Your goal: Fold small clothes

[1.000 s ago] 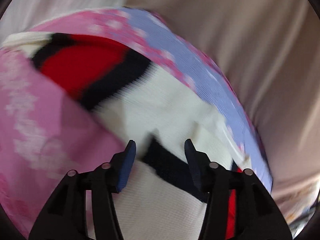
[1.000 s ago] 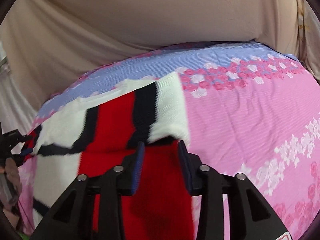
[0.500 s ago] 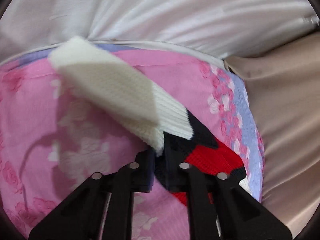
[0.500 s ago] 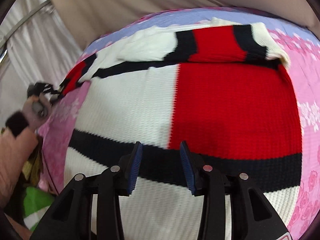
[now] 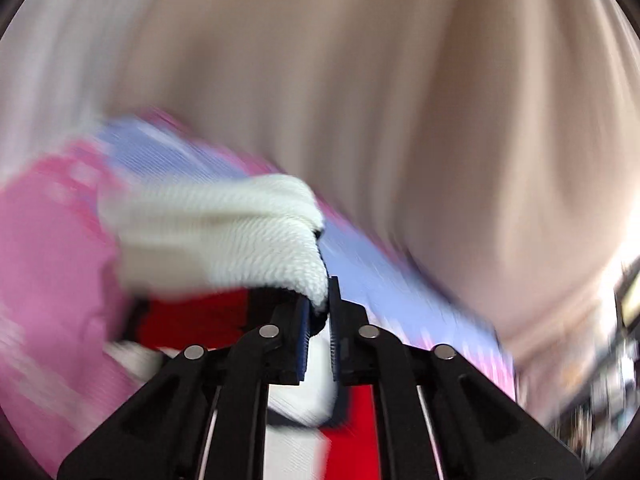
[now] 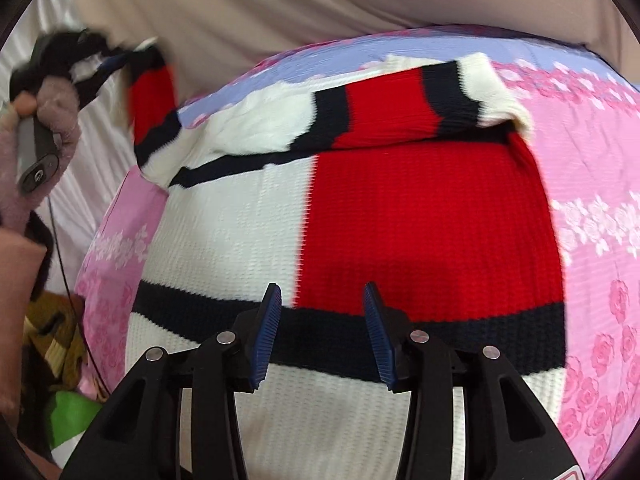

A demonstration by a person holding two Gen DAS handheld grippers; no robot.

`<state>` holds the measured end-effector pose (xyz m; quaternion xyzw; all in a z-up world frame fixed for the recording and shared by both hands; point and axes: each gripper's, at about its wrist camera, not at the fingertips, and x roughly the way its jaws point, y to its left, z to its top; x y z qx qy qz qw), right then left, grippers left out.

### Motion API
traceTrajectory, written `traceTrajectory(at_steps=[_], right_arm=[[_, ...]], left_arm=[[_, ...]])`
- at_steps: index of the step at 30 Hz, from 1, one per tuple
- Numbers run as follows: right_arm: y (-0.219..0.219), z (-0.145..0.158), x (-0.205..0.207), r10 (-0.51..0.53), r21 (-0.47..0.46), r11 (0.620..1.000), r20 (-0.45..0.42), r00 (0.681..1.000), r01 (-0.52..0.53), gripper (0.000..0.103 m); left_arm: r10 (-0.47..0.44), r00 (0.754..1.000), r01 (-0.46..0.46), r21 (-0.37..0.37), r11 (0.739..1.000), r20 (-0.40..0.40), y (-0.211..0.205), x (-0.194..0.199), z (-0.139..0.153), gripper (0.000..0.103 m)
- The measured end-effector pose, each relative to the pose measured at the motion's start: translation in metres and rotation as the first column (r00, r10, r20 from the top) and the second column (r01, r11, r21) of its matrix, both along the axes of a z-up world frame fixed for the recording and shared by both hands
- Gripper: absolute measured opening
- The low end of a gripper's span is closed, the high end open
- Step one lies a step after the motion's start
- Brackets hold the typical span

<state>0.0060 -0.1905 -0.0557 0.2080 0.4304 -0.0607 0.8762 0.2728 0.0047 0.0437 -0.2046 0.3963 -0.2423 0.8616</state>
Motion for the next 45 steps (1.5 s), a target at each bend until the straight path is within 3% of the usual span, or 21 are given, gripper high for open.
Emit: traceTrajectory(at_steps=[1,2,3,6,8,11,15,19,21,27,28,29,30,31,32,35,37,39,41,42,45], right_arm=[[-0.010,-0.002,-0.007,-0.027,0.001,1.000,-0.001,1.000,0.027,0.045],[-0.016,-0.003,-0.012,-0.047,0.002,0.999,-0.002,0.999,0.047,0.045],[-0.025,-0.004,-0.018,-0.072,0.002,0.997,-0.002,0.997,0.072,0.045],[-0.052,-0.002,-0.035,-0.135,-0.020,0.991,0.007,0.991,0.136,0.045],[-0.066,0.003,-0.036,-0.153,-0.029,0.988,0.019,0.988,0.153,0.047],[-0.084,0.014,-0.017,-0.150,-0.028,0.988,0.059,0.987,0.152,0.048],[-0.095,0.025,0.038,-0.121,0.023,0.993,0.105,0.987,0.120,0.053],[-0.114,0.013,0.102,-0.146,0.117,0.984,0.114,0.983,0.133,0.054],[-0.121,0.003,0.126,-0.181,0.172,0.972,0.102,0.978,0.162,0.054],[-0.133,-0.025,0.178,-0.257,0.269,0.934,0.053,0.965,0.234,0.054],[-0.134,-0.026,0.182,-0.265,0.282,0.929,0.055,0.963,0.240,0.051],[-0.136,-0.026,0.188,-0.270,0.299,0.924,0.068,0.960,0.239,0.026],[-0.139,-0.023,0.191,-0.272,0.311,0.920,0.072,0.960,0.237,0.006],[-0.142,-0.015,0.190,-0.286,0.328,0.914,0.098,0.953,0.240,0.008],[-0.144,0.005,0.182,-0.294,0.343,0.913,0.178,0.939,0.221,0.008],[-0.140,0.056,0.150,-0.251,0.251,0.952,0.322,0.913,0.173,0.008],[-0.141,0.052,0.133,-0.238,0.187,0.964,0.288,0.928,0.189,0.008],[-0.151,0.009,0.130,-0.251,0.166,0.959,0.128,0.960,0.228,0.008],[-0.160,-0.031,0.126,-0.269,0.201,0.943,-0.006,0.963,0.265,0.010],[-0.162,-0.032,0.119,-0.284,0.241,0.932,0.026,0.958,0.270,0.010],[-0.166,-0.018,0.113,-0.311,0.259,0.924,0.084,0.947,0.281,0.026]], left_arm=[[-0.061,0.998,0.062,0.026,0.998,-0.033,-0.032,-0.008,-0.016,0.020],[-0.117,0.989,0.124,0.067,0.990,-0.092,-0.066,-0.018,-0.040,0.039],[-0.132,0.981,0.147,0.101,0.984,-0.144,-0.086,-0.027,-0.061,0.043],[-0.166,0.957,0.197,0.114,0.974,-0.236,-0.112,-0.062,-0.103,0.043],[-0.164,0.957,0.198,0.126,0.972,-0.241,-0.107,-0.076,-0.110,0.047],[-0.121,0.971,0.163,0.204,0.965,-0.204,-0.086,-0.089,-0.109,0.054],[-0.015,0.977,0.061,0.208,0.976,-0.215,-0.035,-0.089,-0.117,0.054],[0.113,0.942,-0.094,0.075,0.993,-0.317,0.026,-0.068,-0.133,0.054],[0.157,0.919,-0.169,-0.001,0.986,-0.361,0.052,-0.050,-0.138,0.054],[0.180,0.894,-0.223,-0.060,0.973,-0.410,0.059,-0.004,-0.158,0.049],[0.187,0.889,-0.229,-0.053,0.972,-0.418,0.061,0.002,-0.161,0.045],[0.187,0.890,-0.232,-0.061,0.971,-0.417,0.060,0.008,-0.163,0.034],[0.195,0.887,-0.235,-0.044,0.971,-0.419,0.064,0.011,-0.164,0.025],[0.206,0.885,-0.241,-0.032,0.970,-0.419,0.065,0.016,-0.161,0.022],[0.205,0.887,-0.243,-0.040,0.969,-0.415,0.067,0.017,-0.158,0.019],[0.197,0.902,-0.223,-0.025,0.974,-0.385,0.070,0.016,-0.145,0.021],[0.178,0.903,-0.198,-0.012,0.980,-0.390,0.067,0.014,-0.147,0.021],[0.177,0.897,-0.182,0.027,0.983,-0.405,0.059,0.011,-0.156,0.021],[0.190,0.884,-0.179,0.066,0.982,-0.428,0.054,0.006,-0.167,0.020],[0.196,0.888,-0.185,0.068,0.980,-0.416,0.054,0.003,-0.167,0.020],[0.203,0.901,-0.172,0.114,0.979,-0.384,0.047,0.002,-0.163,0.020]])
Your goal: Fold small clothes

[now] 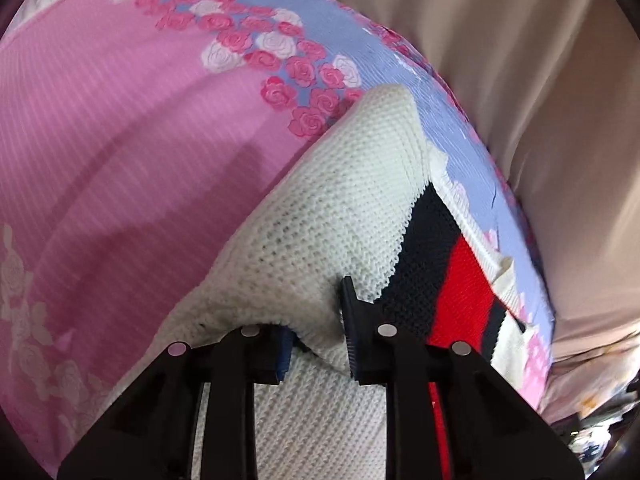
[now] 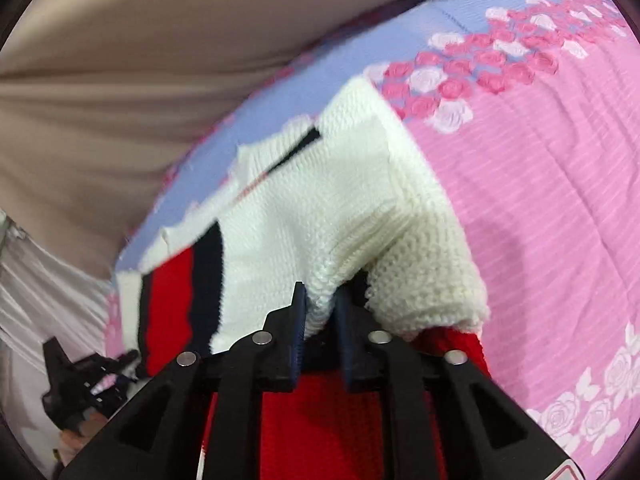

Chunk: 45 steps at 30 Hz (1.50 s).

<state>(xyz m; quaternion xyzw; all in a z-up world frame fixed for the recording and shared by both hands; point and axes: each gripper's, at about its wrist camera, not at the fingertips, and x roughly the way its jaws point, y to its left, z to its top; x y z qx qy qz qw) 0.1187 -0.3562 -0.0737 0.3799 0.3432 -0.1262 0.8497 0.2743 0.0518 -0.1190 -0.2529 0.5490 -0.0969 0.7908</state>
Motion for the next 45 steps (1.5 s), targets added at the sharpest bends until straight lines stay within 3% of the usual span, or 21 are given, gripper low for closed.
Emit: traceTrajectory(at_steps=[1,3,4,5,8,10,12,13,15,18,22,23,26,30,32,34,37,42,43,45], right_arm=[[-0.001,0.003,0.000,-0.005,-0.005,1.000,0.009,1.000,0.005,0.034],[-0.009,0.000,0.007,-0.006,0.008,1.000,-0.007,1.000,0.006,0.034],[-0.013,-0.002,0.007,-0.002,0.018,1.000,-0.015,1.000,0.002,0.016],[-0.015,0.001,0.010,0.003,0.021,1.000,-0.012,1.000,-0.003,0.007],[-0.007,0.032,-0.001,0.021,-0.076,0.997,0.086,0.996,-0.014,0.007],[-0.009,0.024,0.003,0.041,-0.134,0.990,0.012,0.999,-0.039,0.007],[-0.017,-0.004,0.007,0.056,-0.117,0.991,-0.121,0.991,-0.070,0.007],[-0.017,-0.004,0.002,0.053,-0.104,0.993,-0.108,0.993,-0.065,0.006],[-0.010,0.017,-0.018,0.031,-0.140,0.989,-0.063,0.998,-0.040,0.011],[0.006,0.041,-0.058,0.035,-0.200,0.979,-0.041,0.999,-0.042,0.031],[0.028,0.047,-0.127,0.074,-0.237,0.967,-0.085,0.994,-0.093,0.035],[0.038,0.043,-0.147,0.081,-0.245,0.964,-0.109,0.991,-0.106,0.040],[0.059,0.023,-0.204,0.099,-0.204,0.969,-0.183,0.978,-0.137,0.043],[0.082,-0.012,-0.260,0.082,-0.098,0.989,-0.271,0.959,-0.113,0.043],[0.088,-0.015,-0.278,0.067,-0.081,0.993,-0.233,0.970,-0.087,0.046],[0.095,-0.015,-0.284,0.086,-0.062,0.993,-0.224,0.971,-0.102,0.048],[0.102,-0.017,-0.282,0.110,-0.012,0.993,-0.190,0.976,-0.114,0.048],[0.119,-0.023,-0.281,0.138,0.004,0.990,-0.147,0.980,-0.139,0.050],[0.120,-0.024,-0.279,0.140,0.000,0.990,-0.140,0.980,-0.142,0.050],[0.117,-0.025,-0.271,0.134,0.006,0.991,-0.137,0.982,-0.134,0.046]], left_arm=[[0.002,1.000,-0.002,0.000,1.000,-0.002,0.000,0.001,0.000,0.020],[0.004,1.000,-0.004,-0.001,1.000,-0.004,0.000,0.000,0.001,0.020],[0.004,1.000,-0.004,0.001,1.000,-0.005,-0.001,0.000,0.001,0.020],[0.005,1.000,-0.005,0.001,1.000,-0.005,0.000,0.000,0.000,0.020],[0.016,1.000,-0.016,0.012,1.000,0.001,0.003,0.000,0.002,0.022],[0.010,1.000,-0.010,0.020,1.000,0.000,0.004,0.001,-0.001,0.023],[-0.001,1.000,0.001,0.033,0.999,0.011,0.003,0.000,-0.001,0.023],[-0.013,1.000,0.012,0.049,0.999,0.015,0.000,0.000,0.001,0.023],[-0.034,0.999,0.033,0.056,0.998,0.015,-0.001,-0.004,0.006,0.023],[-0.062,0.998,0.061,0.038,0.997,0.026,0.010,-0.021,0.015,0.025],[-0.104,0.993,0.100,0.081,0.992,0.051,0.034,-0.065,0.026,0.030],[-0.121,0.991,0.113,0.116,0.987,0.060,0.042,-0.083,0.028,0.036],[-0.146,0.988,0.131,0.216,0.967,0.053,0.064,-0.134,0.026,0.043],[-0.164,0.986,0.164,0.270,0.949,-0.023,0.092,-0.195,0.013,0.045],[-0.161,0.985,0.170,0.274,0.947,-0.053,0.101,-0.216,0.007,0.046],[-0.158,0.985,0.173,0.271,0.947,-0.075,0.106,-0.233,0.003,0.046],[-0.171,0.982,0.184,0.236,0.954,-0.075,0.105,-0.249,0.002,0.058],[-0.211,0.975,0.221,0.207,0.953,-0.071,0.097,-0.260,-0.002,0.059],[-0.209,0.976,0.219,0.204,0.954,-0.068,0.095,-0.260,-0.003,0.058],[-0.201,0.978,0.209,0.186,0.960,-0.061,0.094,-0.257,-0.002,0.041]])
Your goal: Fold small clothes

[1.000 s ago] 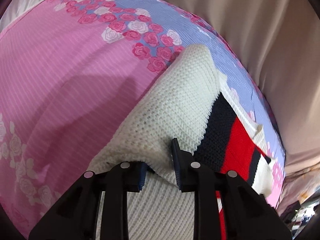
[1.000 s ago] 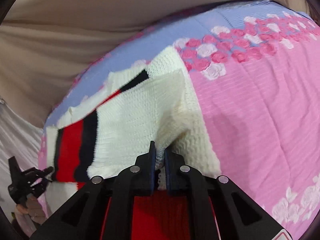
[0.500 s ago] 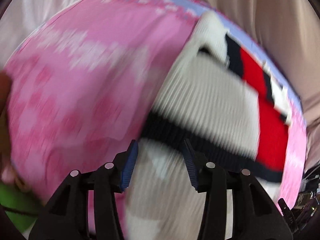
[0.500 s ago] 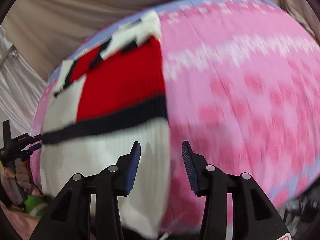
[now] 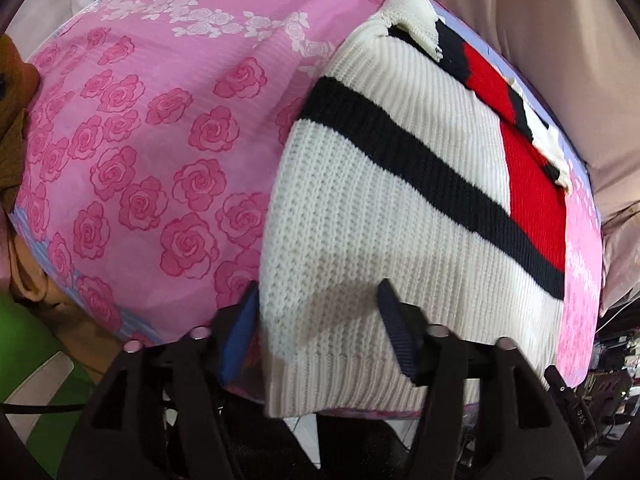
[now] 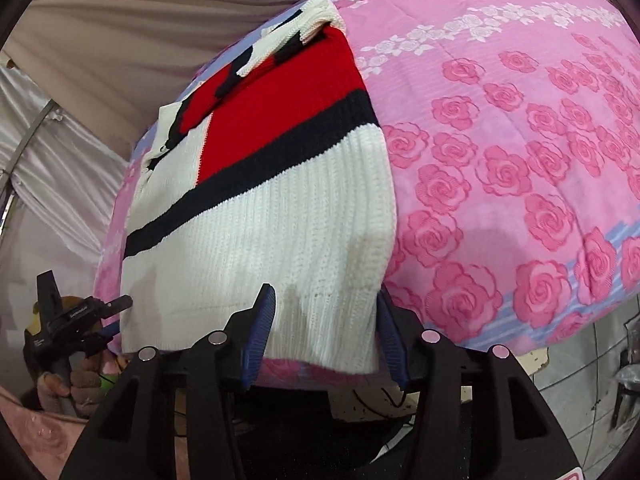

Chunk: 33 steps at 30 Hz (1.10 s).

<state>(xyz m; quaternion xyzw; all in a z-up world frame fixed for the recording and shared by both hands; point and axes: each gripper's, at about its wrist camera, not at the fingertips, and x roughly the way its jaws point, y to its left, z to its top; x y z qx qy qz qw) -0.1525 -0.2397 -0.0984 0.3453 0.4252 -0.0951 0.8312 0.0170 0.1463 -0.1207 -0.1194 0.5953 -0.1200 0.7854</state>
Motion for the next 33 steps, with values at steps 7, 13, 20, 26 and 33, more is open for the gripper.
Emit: traceTrajectory(at_steps=[7,13,20,26,33], right_arm=[[-0.014,0.026,0.003,-0.009,0.040,0.999,0.042,0.999,0.007,0.010],[-0.026,0.055,-0.034,0.034,-0.020,0.999,0.008,0.999,-0.034,0.004],[-0.030,0.039,-0.080,0.142,0.028,0.990,-0.146,0.979,-0.139,0.004],[-0.012,0.038,-0.103,0.291,0.126,0.955,-0.217,0.932,-0.269,0.004],[-0.088,0.119,-0.011,0.097,0.045,0.993,0.178,0.979,-0.107,0.004]], left_arm=[[0.021,0.998,-0.027,-0.119,0.993,-0.056,0.001,0.006,0.018,0.009],[-0.047,0.997,0.042,-0.080,0.996,-0.066,-0.001,-0.027,0.052,0.009],[-0.120,0.973,0.119,-0.016,0.993,-0.198,-0.013,-0.087,0.049,0.008],[-0.076,0.968,0.078,-0.001,0.997,-0.237,-0.009,-0.117,0.065,0.008],[0.038,0.990,-0.016,-0.161,0.987,0.134,-0.032,-0.019,0.149,0.008]])
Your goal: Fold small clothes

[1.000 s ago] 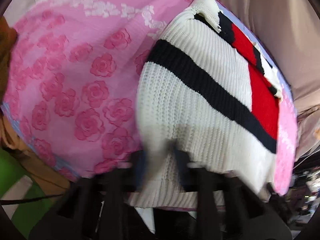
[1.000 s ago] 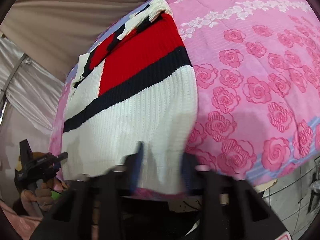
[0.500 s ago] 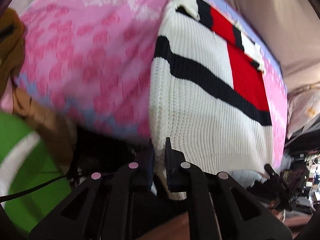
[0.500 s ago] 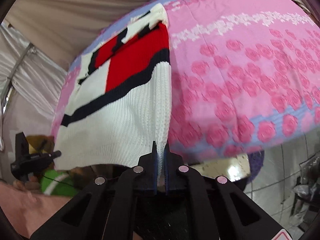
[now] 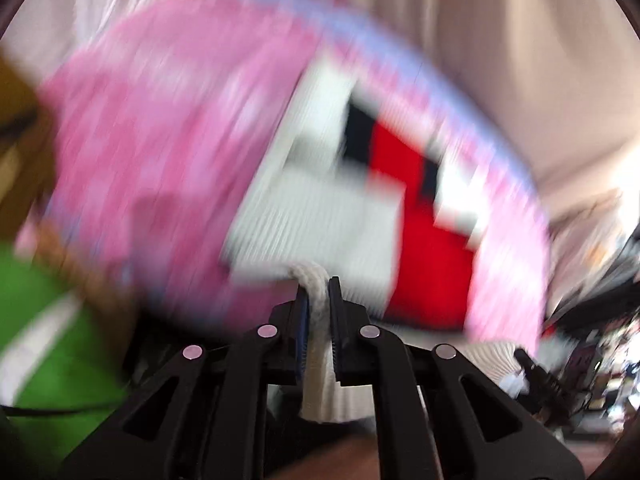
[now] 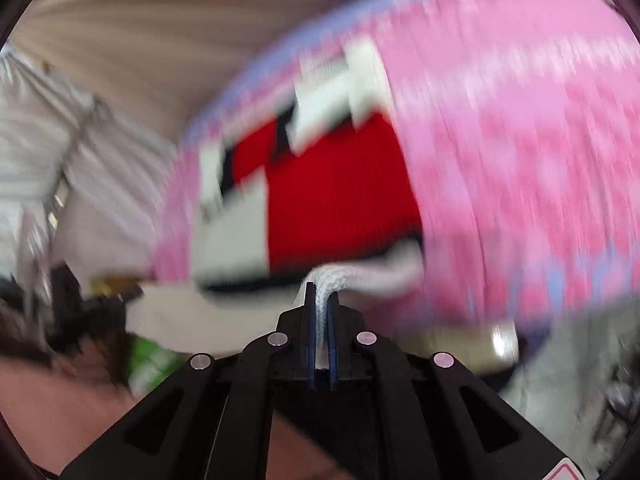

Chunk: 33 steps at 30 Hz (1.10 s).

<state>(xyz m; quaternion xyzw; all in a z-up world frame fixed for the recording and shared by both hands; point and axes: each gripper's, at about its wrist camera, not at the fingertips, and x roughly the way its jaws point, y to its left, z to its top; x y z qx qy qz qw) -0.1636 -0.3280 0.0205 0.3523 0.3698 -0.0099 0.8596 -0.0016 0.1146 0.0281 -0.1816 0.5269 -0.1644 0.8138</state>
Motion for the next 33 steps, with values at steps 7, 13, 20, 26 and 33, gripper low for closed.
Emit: traceTrajectory(at_steps=[7,13,20,26,33], right_arm=[[-0.059,-0.006,0.182,-0.091,-0.188,0.974,0.166,0.982,0.122,0.010],[-0.067,-0.031,0.211,-0.184,-0.218,0.956,0.086,0.979,0.198,0.027],[-0.060,-0.061,0.199,-0.164,-0.281,0.947,0.008,0.986,0.159,0.053],[-0.058,-0.066,0.227,-0.141,-0.308,0.943,-0.022,0.990,0.128,0.053],[-0.066,-0.081,0.254,-0.126,-0.255,0.962,-0.087,0.988,0.100,0.007]], left_arm=[[0.068,0.964,-0.092,0.082,0.992,0.255,-0.074,0.187,0.003,0.015],[0.163,0.973,-0.181,0.101,0.978,0.162,-0.084,0.244,-0.047,0.030],[0.137,0.976,-0.163,0.147,0.976,0.172,-0.069,0.221,-0.052,0.062],[-0.049,0.975,0.009,0.182,0.983,0.217,-0.100,0.191,-0.045,0.070],[-0.085,0.989,0.041,0.327,0.944,0.122,-0.134,0.226,-0.088,0.013]])
